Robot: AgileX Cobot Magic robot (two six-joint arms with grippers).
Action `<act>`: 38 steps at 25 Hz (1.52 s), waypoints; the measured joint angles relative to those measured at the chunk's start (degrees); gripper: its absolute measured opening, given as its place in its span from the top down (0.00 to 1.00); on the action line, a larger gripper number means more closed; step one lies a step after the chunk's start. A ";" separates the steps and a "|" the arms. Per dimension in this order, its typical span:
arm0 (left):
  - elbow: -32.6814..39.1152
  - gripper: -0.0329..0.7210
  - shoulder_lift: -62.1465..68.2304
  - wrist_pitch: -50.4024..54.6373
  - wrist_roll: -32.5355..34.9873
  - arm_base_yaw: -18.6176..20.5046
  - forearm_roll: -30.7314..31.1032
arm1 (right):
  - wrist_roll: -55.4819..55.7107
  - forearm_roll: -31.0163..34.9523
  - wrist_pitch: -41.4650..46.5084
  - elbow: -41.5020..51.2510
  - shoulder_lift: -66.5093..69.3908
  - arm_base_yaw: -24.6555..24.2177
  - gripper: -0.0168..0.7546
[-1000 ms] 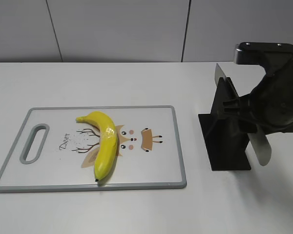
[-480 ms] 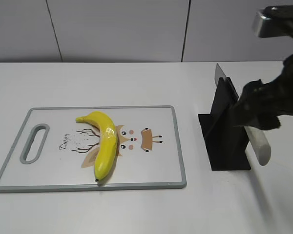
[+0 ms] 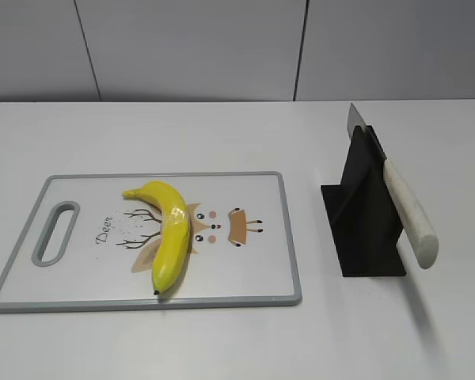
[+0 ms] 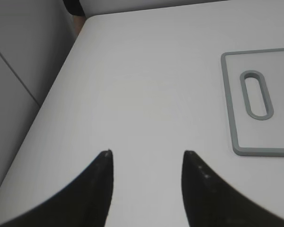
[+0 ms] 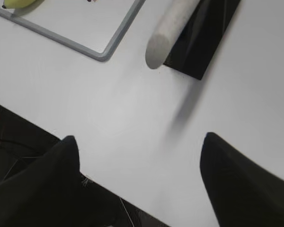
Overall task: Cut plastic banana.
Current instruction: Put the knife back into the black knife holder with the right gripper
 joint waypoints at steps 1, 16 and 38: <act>0.00 0.39 0.00 0.00 0.00 0.00 0.00 | 0.01 0.01 0.86 1.14 -3.15 0.00 0.20; 0.00 0.49 0.00 -0.02 0.00 0.00 0.18 | -4.31 -1.44 7.17 3.33 -25.68 0.00 0.21; 0.00 0.64 0.00 -0.11 0.00 0.06 0.54 | -4.54 -2.05 7.18 3.33 -32.31 -21.91 0.21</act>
